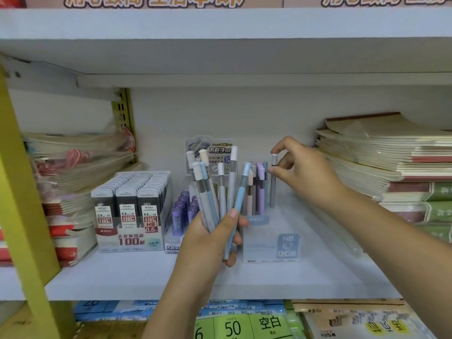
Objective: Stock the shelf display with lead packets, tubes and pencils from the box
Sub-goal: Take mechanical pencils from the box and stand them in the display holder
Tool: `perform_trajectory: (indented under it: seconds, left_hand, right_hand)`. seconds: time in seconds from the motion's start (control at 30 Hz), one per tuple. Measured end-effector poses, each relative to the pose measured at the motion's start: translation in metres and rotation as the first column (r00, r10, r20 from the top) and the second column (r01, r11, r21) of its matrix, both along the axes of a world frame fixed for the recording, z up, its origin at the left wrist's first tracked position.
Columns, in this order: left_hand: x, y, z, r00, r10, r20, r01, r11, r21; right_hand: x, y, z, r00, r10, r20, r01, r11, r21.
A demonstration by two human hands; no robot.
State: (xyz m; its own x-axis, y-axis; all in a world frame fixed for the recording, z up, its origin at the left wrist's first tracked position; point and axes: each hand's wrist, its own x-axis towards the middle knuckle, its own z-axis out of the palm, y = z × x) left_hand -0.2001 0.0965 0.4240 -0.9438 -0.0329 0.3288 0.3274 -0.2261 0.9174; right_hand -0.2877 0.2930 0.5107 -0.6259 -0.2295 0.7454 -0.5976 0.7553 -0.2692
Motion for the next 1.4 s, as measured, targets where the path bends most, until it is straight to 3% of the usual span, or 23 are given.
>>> perform_trajectory:
  seconds: [0.2,0.4,0.47,0.53,0.63,0.7,0.83,1.0,1.1,1.23,1.4]
  left_hand:
    - [0.001,0.0,0.0,1.0,-0.018,0.009,0.018,1.0,0.014]
    - [0.008,-0.001,0.002,0.999,-0.042,0.027,0.041,0.998,0.039]
    - [0.01,0.0,0.004,0.999,-0.045,0.024,0.044,0.998,0.04]
    - [0.012,0.001,0.005,0.999,-0.044,0.024,0.043,0.998,0.041]
    - [0.016,0.006,0.006,0.998,-0.057,0.019,0.056,0.997,0.043]
    - [0.017,0.011,0.006,0.998,-0.067,0.018,0.066,0.997,0.03]
    - [0.018,0.014,0.003,0.996,-0.08,0.026,0.08,0.997,0.012]
    - [0.013,0.007,0.003,0.999,-0.006,0.049,0.003,0.998,0.064]
    - [0.011,0.003,0.001,0.997,0.043,0.057,-0.046,0.998,0.043]
    - [0.011,0.002,-0.002,0.997,0.056,0.06,-0.058,0.998,0.031]
    - [0.01,0.002,-0.004,0.996,0.055,0.067,-0.057,0.998,0.02]
  right_hand:
    - [-0.009,0.0,-0.002,0.977,-0.187,-0.107,0.195,0.978,0.073]
    - [-0.002,-0.002,0.003,0.956,-0.286,0.067,0.275,0.951,0.144]
    - [0.009,-0.005,0.006,0.967,-0.253,0.017,0.251,0.966,0.062]
    - [0.03,-0.011,0.006,0.987,-0.152,-0.045,0.145,0.981,-0.125]
    - [0.069,-0.026,-0.001,0.974,0.212,0.077,-0.158,0.886,-0.435]
    - [0.084,-0.034,-0.01,0.915,0.362,0.176,-0.232,0.831,-0.506]
    - [0.085,-0.038,-0.016,0.884,0.423,0.2,-0.239,0.775,-0.585]
    - [0.077,-0.019,0.001,0.929,0.35,-0.117,-0.32,0.608,-0.727]
    - [0.072,-0.007,0.0,0.95,0.222,-0.219,-0.312,0.695,-0.648]
    - [0.053,-0.007,-0.007,0.981,0.108,-0.161,-0.176,0.845,-0.505]
    - [0.039,-0.014,-0.018,0.994,0.037,-0.101,-0.073,0.919,-0.388]
